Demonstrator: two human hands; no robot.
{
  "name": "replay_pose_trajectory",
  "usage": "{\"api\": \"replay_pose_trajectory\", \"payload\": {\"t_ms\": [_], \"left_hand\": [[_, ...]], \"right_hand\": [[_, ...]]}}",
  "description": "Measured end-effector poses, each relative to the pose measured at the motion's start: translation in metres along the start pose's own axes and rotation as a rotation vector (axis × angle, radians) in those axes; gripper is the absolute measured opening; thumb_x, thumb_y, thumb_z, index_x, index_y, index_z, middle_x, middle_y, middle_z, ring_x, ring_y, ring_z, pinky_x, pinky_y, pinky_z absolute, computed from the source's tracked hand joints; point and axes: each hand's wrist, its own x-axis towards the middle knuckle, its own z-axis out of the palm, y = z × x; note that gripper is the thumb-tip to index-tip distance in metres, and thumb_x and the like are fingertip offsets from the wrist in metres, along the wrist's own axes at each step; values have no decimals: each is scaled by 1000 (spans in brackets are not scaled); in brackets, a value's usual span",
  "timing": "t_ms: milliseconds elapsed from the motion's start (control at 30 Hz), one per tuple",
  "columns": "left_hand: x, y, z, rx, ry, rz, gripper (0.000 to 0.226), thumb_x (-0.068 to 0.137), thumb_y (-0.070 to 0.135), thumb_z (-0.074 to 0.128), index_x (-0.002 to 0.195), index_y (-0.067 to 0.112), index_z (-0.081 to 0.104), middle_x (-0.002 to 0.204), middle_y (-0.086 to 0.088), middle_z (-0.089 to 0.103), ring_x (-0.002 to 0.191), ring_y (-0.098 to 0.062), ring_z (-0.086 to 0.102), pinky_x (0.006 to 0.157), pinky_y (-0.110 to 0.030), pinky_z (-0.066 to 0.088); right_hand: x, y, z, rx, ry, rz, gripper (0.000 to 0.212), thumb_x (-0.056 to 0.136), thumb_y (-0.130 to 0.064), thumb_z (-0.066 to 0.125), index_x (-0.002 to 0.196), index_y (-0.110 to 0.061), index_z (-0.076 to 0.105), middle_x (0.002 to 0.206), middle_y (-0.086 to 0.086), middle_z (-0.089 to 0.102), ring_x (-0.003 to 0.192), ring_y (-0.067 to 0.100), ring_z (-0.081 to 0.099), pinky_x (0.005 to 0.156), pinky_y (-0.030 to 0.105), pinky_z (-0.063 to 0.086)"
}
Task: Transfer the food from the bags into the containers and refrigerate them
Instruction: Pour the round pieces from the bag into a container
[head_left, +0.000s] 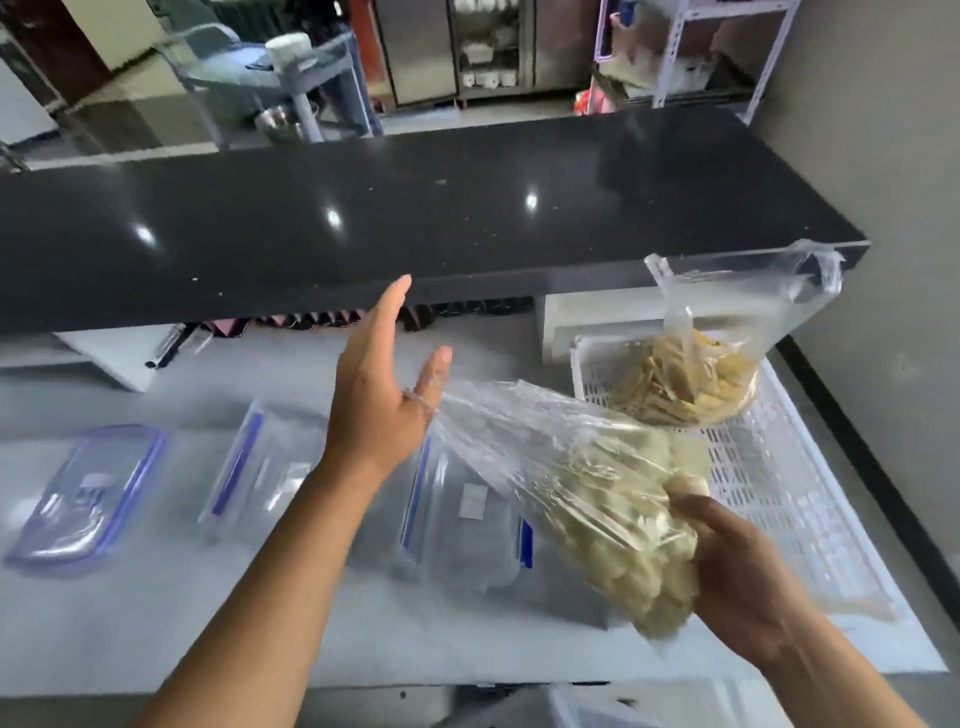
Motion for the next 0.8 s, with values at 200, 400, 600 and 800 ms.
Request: {"api": "replay_pose_trajectory", "payload": {"t_ms": [200, 400, 600, 800], "left_hand": [[-24, -80, 28, 102, -285, -170, 79, 84, 56, 47, 151, 13, 37, 156, -11, 39, 146, -25, 33, 119, -41, 29], [-39, -115, 53, 171, -426, -186, 72, 92, 50, 53, 153, 16, 34, 160, -10, 33, 149, -25, 27, 121, -39, 23], [-36, -122, 54, 195, -414, -198, 71, 94, 47, 55, 154, 20, 30, 162, -10, 26, 151, -26, 20, 122, -43, 20], [-40, -126, 54, 311, -453, -172, 78, 88, 64, 31, 157, 28, 21, 166, -6, 12, 153, -29, 8, 123, -48, 9]], "right_hand": [[2, 6, 13, -173, 230, -158, 18, 88, -6, 56, 103, 3, 63, 59, 13, 67, 43, 20, 63, 38, 23, 48], [5, 10, 16, -284, 420, -218, 43, 72, -8, 73, 111, 6, 64, 98, 27, 73, 77, 39, 72, 68, 45, 61], [8, 8, 24, -300, 441, -210, 42, 67, -9, 73, 105, 6, 65, 93, 26, 74, 70, 35, 73, 58, 40, 62], [12, 1, 25, -346, 448, -216, 30, 72, -5, 72, 99, 4, 66, 89, 24, 72, 64, 31, 71, 55, 37, 61]]}}
